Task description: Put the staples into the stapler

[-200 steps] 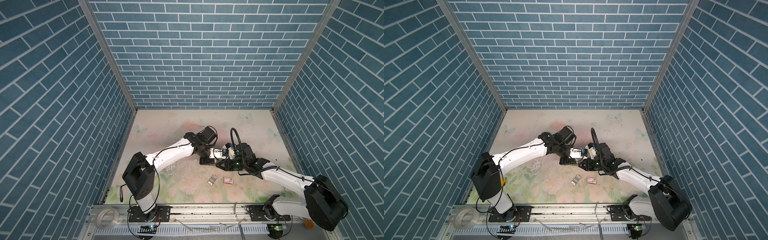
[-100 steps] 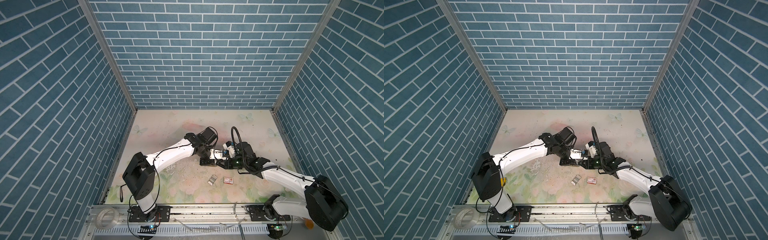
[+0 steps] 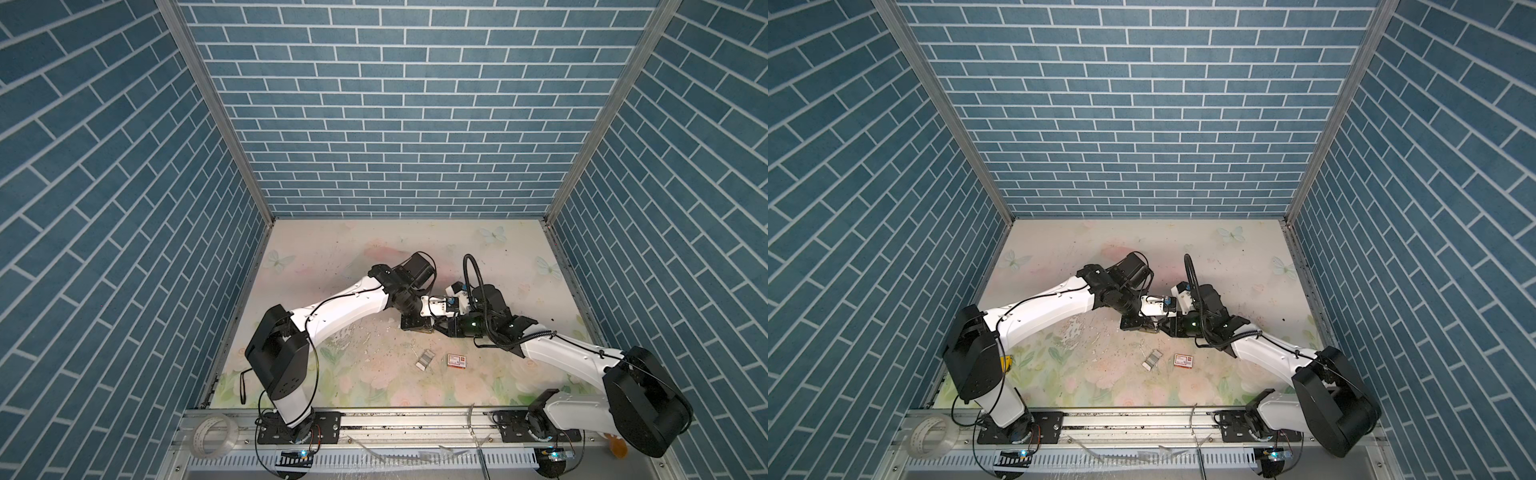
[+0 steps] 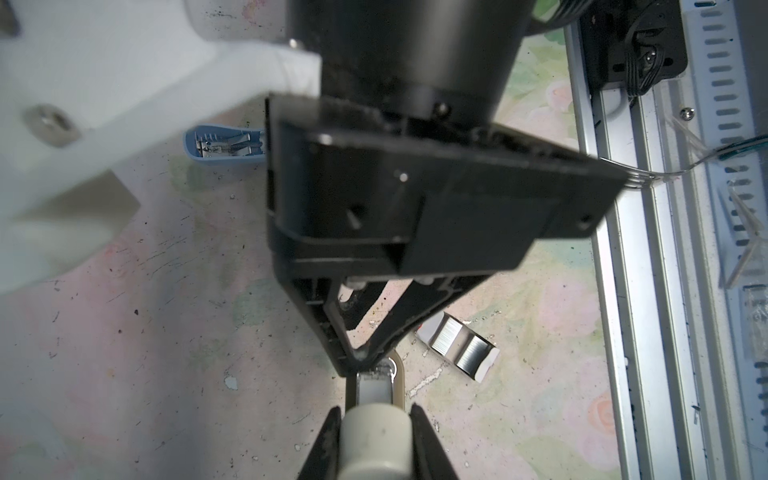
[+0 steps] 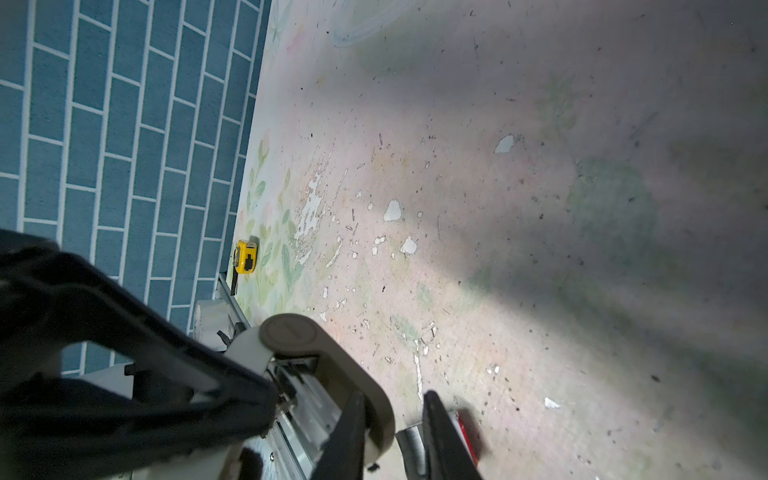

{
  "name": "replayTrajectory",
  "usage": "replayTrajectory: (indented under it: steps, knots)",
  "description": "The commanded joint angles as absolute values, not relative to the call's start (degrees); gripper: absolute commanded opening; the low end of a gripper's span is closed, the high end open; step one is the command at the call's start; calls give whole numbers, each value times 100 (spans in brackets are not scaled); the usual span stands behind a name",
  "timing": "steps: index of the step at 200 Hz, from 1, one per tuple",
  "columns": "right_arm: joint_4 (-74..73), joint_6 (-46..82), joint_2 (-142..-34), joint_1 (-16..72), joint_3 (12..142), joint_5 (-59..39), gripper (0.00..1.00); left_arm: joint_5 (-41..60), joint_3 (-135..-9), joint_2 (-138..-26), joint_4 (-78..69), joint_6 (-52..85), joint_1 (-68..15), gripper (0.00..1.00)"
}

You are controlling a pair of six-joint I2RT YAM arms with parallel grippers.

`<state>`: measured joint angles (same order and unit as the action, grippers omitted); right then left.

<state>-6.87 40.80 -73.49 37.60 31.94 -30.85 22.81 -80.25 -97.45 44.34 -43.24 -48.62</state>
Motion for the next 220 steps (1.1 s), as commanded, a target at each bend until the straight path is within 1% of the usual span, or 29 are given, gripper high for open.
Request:
replayTrajectory:
  steps: [1, 176, 220]
  knots:
    - [-797, 4218, -7286, 3792, 3064, -3094, 25, 2461, -8268, -9563, 4366, -4251, -4896, 0]
    - [-2021, 4724, -7636, 3858, 2953, -3339, 25, 3028, -8620, -9791, 3990, -3545, -4895, 0]
    - [-2126, 4772, -7673, 3894, 2936, -3323, 27, 3098, -8657, -9879, 3880, -3405, -4896, 0]
